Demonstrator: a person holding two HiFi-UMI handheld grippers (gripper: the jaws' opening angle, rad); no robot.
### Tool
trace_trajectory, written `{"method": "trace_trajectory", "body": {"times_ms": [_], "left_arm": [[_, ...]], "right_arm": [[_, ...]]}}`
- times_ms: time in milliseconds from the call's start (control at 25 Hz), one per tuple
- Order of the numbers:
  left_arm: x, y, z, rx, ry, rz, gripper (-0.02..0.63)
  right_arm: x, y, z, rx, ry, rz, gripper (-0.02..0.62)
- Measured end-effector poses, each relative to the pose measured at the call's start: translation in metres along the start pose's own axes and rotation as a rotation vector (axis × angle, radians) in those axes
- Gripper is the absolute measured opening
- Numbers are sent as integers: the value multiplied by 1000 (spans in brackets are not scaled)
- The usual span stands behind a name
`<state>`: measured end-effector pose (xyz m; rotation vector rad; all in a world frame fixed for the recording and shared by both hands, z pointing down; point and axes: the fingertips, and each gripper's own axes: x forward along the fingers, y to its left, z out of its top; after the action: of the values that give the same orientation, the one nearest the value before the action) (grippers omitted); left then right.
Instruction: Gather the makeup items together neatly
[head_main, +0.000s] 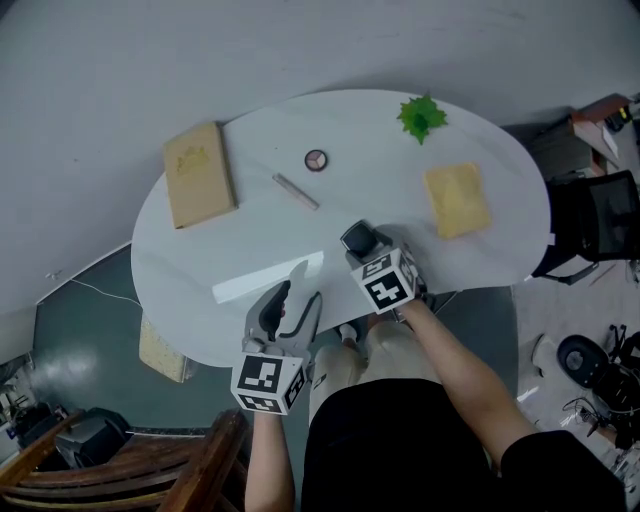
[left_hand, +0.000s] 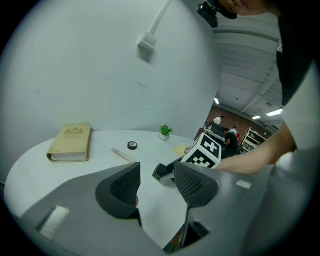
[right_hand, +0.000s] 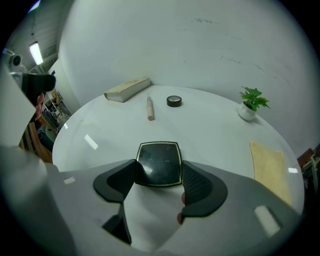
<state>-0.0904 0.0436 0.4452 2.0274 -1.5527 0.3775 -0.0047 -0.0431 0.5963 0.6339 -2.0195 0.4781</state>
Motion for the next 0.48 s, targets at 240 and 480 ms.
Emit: {"method": "trace_trajectory", "body": {"times_ms": [240, 480], "left_arm": [[1, 2, 1, -3, 4, 12, 212], [3, 4, 3, -5, 6, 23, 212]], "right_arm": [[6, -25, 8, 73, -15, -55, 299], [7, -56, 14, 149, -23, -127, 299]]}}
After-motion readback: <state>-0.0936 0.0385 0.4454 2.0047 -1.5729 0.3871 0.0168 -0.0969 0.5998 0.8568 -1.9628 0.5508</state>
